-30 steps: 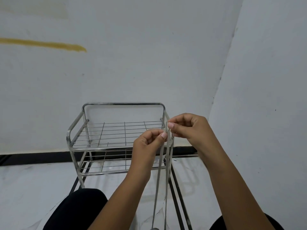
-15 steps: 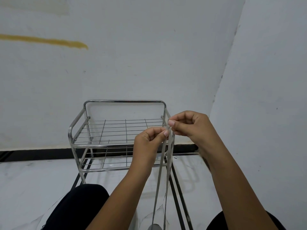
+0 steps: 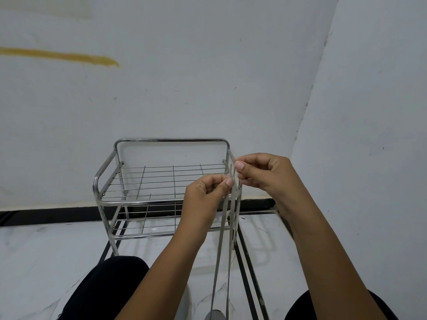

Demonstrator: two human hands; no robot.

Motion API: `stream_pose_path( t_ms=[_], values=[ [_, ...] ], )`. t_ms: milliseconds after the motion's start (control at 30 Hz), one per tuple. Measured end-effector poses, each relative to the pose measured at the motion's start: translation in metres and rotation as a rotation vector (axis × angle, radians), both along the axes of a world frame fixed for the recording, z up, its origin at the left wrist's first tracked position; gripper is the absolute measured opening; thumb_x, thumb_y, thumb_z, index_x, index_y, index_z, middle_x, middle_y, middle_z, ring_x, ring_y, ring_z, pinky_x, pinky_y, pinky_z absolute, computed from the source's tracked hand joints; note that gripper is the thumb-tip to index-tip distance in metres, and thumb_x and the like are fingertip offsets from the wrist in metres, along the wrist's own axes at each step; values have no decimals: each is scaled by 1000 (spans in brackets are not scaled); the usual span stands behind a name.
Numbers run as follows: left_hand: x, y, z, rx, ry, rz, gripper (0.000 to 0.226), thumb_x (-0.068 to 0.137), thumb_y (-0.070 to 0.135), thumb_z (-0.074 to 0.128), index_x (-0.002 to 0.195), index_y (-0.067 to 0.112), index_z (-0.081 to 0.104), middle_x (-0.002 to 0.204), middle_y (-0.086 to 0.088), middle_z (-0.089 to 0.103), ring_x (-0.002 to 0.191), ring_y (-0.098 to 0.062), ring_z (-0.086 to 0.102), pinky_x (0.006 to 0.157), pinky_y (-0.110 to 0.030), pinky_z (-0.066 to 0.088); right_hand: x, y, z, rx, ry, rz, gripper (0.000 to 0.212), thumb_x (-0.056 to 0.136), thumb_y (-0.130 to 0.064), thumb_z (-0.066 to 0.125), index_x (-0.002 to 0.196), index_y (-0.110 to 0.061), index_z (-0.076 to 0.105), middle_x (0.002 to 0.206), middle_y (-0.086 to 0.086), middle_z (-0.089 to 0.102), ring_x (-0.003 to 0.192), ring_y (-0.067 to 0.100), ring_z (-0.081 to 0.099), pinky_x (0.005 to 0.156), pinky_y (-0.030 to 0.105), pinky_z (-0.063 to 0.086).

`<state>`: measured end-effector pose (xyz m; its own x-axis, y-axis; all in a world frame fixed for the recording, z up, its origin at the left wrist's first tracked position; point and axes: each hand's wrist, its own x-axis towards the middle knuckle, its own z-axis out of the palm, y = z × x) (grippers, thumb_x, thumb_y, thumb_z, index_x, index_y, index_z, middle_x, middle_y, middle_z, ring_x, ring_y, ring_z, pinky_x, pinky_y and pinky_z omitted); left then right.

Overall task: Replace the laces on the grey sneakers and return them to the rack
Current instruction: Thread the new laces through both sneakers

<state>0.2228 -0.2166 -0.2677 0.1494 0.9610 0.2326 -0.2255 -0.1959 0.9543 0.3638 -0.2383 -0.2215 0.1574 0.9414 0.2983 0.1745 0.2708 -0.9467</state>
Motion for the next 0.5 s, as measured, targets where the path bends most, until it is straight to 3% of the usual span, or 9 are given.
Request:
stream_pose_path(
  t_ms=[233, 500],
  values=[
    [-2, -1, 0, 12, 46, -24, 6, 87, 12, 67, 91, 12, 72, 80, 0, 75, 73, -6, 70, 65, -15, 53, -3, -4, -3, -15, -34, 3, 7, 84, -13, 72, 90, -9, 75, 69, -2, 70, 70, 9, 67, 78, 31, 60],
    [-3, -1, 0, 7, 28, -9, 6, 83, 11, 71, 89, 12, 74, 82, -2, 76, 78, -9, 71, 68, -13, 52, -3, -6, -5, -20, 55, -11, 10, 83, -12, 73, 90, -6, 74, 74, 7, 71, 72, 15, 67, 77, 31, 60]
  ],
)
